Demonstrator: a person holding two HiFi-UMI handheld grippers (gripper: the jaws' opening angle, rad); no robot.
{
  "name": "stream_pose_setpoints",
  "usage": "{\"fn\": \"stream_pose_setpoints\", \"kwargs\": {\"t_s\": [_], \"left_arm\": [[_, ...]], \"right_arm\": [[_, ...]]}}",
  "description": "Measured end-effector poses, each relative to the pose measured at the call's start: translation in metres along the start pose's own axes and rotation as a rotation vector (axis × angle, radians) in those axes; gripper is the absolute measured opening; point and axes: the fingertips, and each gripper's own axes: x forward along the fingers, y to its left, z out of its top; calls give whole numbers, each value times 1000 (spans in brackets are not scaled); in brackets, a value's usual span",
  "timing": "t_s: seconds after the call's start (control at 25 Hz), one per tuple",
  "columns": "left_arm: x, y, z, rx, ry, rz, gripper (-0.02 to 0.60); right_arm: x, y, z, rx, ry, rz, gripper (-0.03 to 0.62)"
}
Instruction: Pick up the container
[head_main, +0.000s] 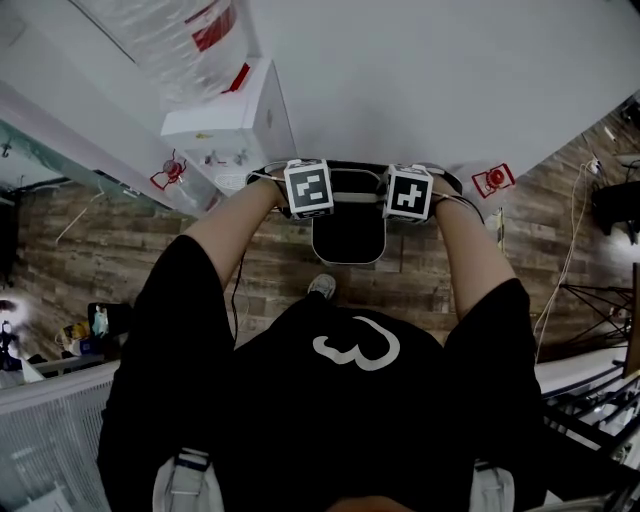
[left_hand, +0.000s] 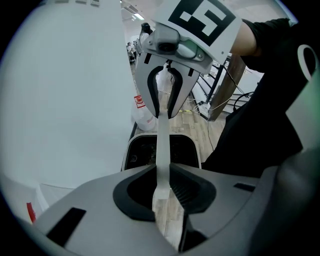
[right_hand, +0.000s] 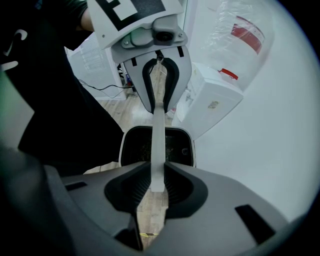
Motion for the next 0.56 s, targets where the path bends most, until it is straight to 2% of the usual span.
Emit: {"fn": "stream_pose_setpoints", "kwargs": {"t_s": [0.28, 0.56], "left_arm": [[-3, 0, -1, -2, 20, 2, 89], [-3, -14, 11, 0, -30, -19, 89]], "right_arm": [[-5, 1, 0, -9, 2, 7, 91], [-9, 13, -1, -14, 18, 27, 91]]}}
